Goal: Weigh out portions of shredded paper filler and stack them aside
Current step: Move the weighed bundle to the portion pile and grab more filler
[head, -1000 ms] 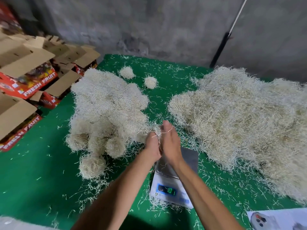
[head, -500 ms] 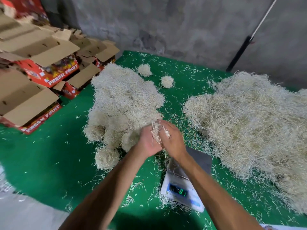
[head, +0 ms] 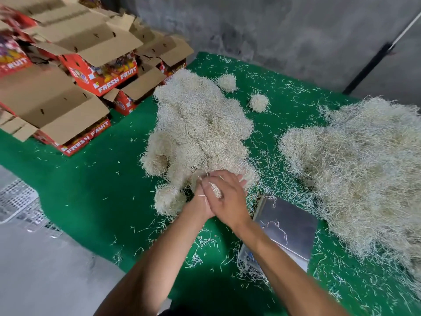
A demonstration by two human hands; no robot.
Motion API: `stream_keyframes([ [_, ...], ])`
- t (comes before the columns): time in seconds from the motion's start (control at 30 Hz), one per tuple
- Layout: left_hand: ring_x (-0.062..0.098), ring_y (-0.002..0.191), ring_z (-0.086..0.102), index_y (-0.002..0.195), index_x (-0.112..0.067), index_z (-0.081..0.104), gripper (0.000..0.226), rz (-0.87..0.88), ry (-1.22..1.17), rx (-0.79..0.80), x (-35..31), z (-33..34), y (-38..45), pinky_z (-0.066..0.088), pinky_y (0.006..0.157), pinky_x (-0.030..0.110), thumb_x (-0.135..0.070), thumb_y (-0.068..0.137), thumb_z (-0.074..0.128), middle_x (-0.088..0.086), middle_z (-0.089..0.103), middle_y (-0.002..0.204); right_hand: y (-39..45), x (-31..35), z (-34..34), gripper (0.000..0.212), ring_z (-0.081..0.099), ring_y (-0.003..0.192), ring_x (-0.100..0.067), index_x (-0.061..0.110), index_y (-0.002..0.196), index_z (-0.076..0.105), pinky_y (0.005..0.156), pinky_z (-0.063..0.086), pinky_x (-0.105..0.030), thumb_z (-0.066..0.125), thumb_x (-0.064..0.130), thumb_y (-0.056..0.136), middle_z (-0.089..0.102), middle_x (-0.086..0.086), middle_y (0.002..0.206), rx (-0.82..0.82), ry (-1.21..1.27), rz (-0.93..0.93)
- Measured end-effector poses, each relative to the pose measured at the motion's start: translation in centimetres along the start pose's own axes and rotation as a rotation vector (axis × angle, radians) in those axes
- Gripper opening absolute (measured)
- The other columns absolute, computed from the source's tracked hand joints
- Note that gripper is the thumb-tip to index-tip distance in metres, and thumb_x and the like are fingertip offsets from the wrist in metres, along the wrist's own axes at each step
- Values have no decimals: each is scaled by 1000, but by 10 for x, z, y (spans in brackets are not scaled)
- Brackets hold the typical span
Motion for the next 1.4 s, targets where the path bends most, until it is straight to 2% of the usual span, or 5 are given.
stream_keyframes([
  [0.13, 33, 92, 73, 120, -11, 60, 77, -127, -23, -116, 0, -27, 13, 60, 80, 45, -73, 99, 21, 23, 73, 101, -4, -19, 20, 44, 53, 50, 3, 20, 115, 76, 60, 53, -22, 47, 52, 105, 73, -1, 71, 199, -16, 381],
  [0.27, 35, 139, 46, 150, -4, 38, 85, -57, 84, -242, 2, -71, 14, 34, 117, 53, -70, 100, 20, 22, 44, 152, -32, -35, 57, 42, 36, 31, -11, 14, 84, 73, 36, 45, -37, 47, 41, 103, 46, 2, 40, 361, 40, 702],
  [0.5, 17, 136, 50, 147, -23, 47, 46, 492, 442, -432, -13, -116, 12, 34, 110, 29, -42, 104, 48, -10, 57, 140, -5, -31, 95, 57, 51, 130, -18, 23, 158, 30, 126, 19, -51, 11, 45, 109, 54, 2, 137, 397, 710, 1135],
  [0.83, -3, 78, 67, 115, -19, 68, 16, 592, 787, -370, 2, -88, 14, 59, 78, 24, -20, 102, 59, -31, 66, 90, -21, -53, 65, 38, 59, 114, -15, 16, 129, 57, 103, 48, -29, 72, 30, 96, 61, 3, 125, 345, 171, 854],
  [1.4, 16, 121, 62, 139, -27, 56, 39, 504, 1129, 170, 95, 154, 94, 52, 104, 45, -32, 101, 60, -5, 55, 143, -44, -163, -202, 37, 64, 109, -15, 16, 136, 54, 89, 55, -31, 57, 38, 105, 65, -2, 130, -318, 68, 812],
])
Point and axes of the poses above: each hand's wrist, its own y-axis towards the middle knuckle, its own z-axis out of the palm, x = y × z, the point moved 1 cm from there along y, towards the middle knuckle
